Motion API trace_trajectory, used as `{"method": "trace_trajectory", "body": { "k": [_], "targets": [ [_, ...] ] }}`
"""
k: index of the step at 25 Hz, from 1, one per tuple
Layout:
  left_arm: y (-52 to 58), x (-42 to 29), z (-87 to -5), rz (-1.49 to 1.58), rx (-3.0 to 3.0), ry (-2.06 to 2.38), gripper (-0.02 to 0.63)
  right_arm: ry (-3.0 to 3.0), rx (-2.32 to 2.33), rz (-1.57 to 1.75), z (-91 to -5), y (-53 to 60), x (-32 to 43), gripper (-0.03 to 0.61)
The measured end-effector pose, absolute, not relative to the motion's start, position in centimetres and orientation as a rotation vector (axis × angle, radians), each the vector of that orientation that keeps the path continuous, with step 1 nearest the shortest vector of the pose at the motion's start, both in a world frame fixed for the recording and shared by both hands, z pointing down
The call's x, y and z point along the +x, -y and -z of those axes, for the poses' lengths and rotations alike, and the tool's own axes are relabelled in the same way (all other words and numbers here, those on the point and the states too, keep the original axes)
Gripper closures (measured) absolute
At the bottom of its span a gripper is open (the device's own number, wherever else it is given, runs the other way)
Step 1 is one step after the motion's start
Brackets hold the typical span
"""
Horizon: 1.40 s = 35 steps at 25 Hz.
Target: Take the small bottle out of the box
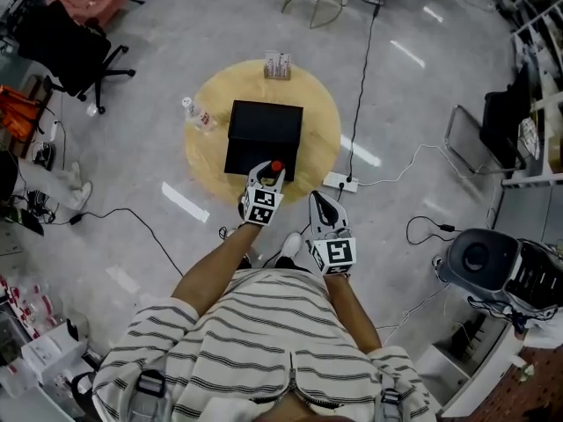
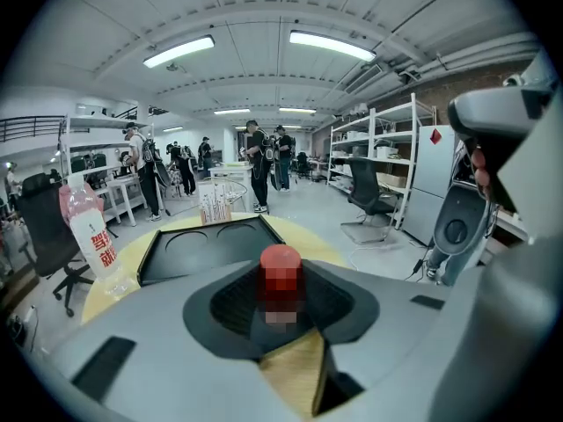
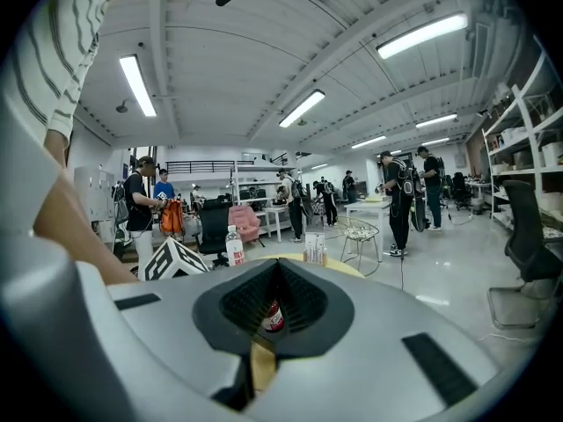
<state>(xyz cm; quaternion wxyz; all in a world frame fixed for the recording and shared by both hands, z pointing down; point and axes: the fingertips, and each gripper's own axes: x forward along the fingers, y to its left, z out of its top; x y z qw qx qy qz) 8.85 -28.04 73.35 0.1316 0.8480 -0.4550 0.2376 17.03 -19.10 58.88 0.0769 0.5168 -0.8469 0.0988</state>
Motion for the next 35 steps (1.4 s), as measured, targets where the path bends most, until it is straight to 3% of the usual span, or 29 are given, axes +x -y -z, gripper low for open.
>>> {"method": "trace_trajectory", "body": {
  "k": [35],
  "targets": [
    [21.6, 1.9, -62.5, -0.436, 2.58, 1.375, 0.469, 2.589, 1.559, -0.231, -56.7, 17.2, 11.0, 0.566]
  ]
}}
